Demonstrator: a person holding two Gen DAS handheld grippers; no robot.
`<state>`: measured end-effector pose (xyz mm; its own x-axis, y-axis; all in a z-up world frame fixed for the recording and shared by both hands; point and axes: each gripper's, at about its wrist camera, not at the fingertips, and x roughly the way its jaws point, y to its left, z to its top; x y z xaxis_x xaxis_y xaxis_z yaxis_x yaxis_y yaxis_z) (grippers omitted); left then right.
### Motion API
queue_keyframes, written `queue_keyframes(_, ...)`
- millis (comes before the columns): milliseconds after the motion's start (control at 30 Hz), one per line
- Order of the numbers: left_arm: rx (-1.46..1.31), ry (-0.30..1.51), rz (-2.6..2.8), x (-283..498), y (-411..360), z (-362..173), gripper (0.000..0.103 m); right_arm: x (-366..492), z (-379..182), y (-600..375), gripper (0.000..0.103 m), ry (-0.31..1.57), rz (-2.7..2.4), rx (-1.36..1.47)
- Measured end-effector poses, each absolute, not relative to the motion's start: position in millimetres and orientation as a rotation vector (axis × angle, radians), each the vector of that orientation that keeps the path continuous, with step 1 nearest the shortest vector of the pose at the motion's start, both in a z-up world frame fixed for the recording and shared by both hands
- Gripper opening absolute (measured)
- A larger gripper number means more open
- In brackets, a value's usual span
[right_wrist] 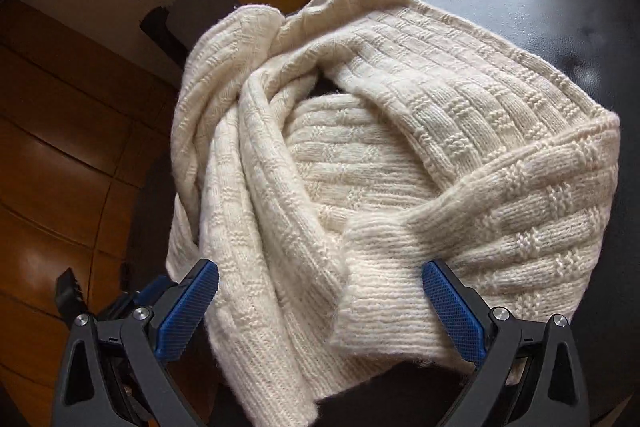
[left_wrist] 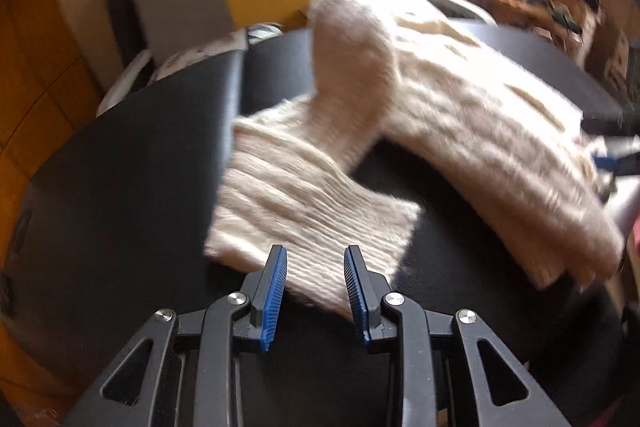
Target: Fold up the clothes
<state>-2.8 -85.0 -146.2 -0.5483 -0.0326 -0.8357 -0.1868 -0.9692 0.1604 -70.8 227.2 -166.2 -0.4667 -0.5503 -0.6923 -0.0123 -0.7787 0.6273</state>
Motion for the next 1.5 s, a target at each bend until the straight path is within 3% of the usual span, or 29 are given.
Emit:
queue_keyframes(100, -1.464, 0.343, 2.659, -8.5, -84.0, -157.3, 0.03, -70.2, -169.2, 232.9, 0.103, -0.86, -2.278, 1.381)
queue_keyframes(167, -1.484, 0.226, 2.658, -13.5, -92.2, -157.9, 0.03, -70.5, -168.9, 232.3, 0.103, -0.873, -2.275, 1.371)
queue_keyframes(200, -1.488, 0.128, 2.657, -15.4, -100.1, -157.6, 0.028, -70.2, -169.1, 232.1, 0.103, -0.875, -2.275, 1.366)
queue_keyframes(300, -1.483, -0.204, 2.635, -15.7, -134.8, -152.2, 0.0, -68.7, -169.9, 229.3, 0.103, -0.857, -2.283, 1.351)
queue_keyframes(500, -1.235, -1.027, 2.674, -0.1, -266.3, -124.8, 0.0, -67.4, -172.0, 225.1, 0.103, -0.828, -2.301, 1.348)
queue_keyframes(600, -1.2, -1.268, 2.723, 8.7, -328.2, -125.3, 0.0, -68.0, -173.4, 223.2, 0.103, -0.816, -2.311, 1.355)
queue_keyframes(700, -1.25, -1.028, 2.859, 14.2, -328.9, -112.3, 0.003, -67.9, -174.0, 222.1, 0.103, -0.804, -2.319, 1.355)
queue_keyframes(733, -1.228, -0.95, 2.838, 16.1, -318.2, -108.4, 0.015, -67.7, -174.1, 222.1, 0.103, -0.803, -2.321, 1.353)
queue_keyframes(900, -1.242, -0.257, 2.632, 12.1, -197.3, -103.8, 0.025, -69.0, -174.2, 218.4, 0.103, -0.779, -2.337, 1.362)
queue_keyframes(1033, -1.274, 0.004, 2.429, 12.2, -125.3, -122.3, 0.03, -67.5, -173.8, 215.8, 0.103, -0.743, -2.348, 1.359)
queue_keyframes(1300, -1.406, 0.435, 2.38, -9.1, -76.5, -164.4, 0.039, -66.0, -173.9, 215.5, 0.103, -0.718, -2.353, 1.339)
queue_keyframes(1400, -1.39, 0.485, 2.441, -6.7, -77.1, -170.4, 0.059, -65.8, -174.3, 215.7, 0.103, -0.72, -2.354, 1.33)
queue_keyframes(1467, -1.422, 0.319, 2.477, -12.5, -92.9, -169.8, 0.055, -65.4, -173.8, 215.5, 0.103, -0.718, -2.359, 1.323)
queue_keyframes(1500, -1.436, 0.235, 2.493, -15.4, -100.9, -169.6, 0.035, -65.0, -173.7, 214.9, 0.103, -0.71, -2.362, 1.321)
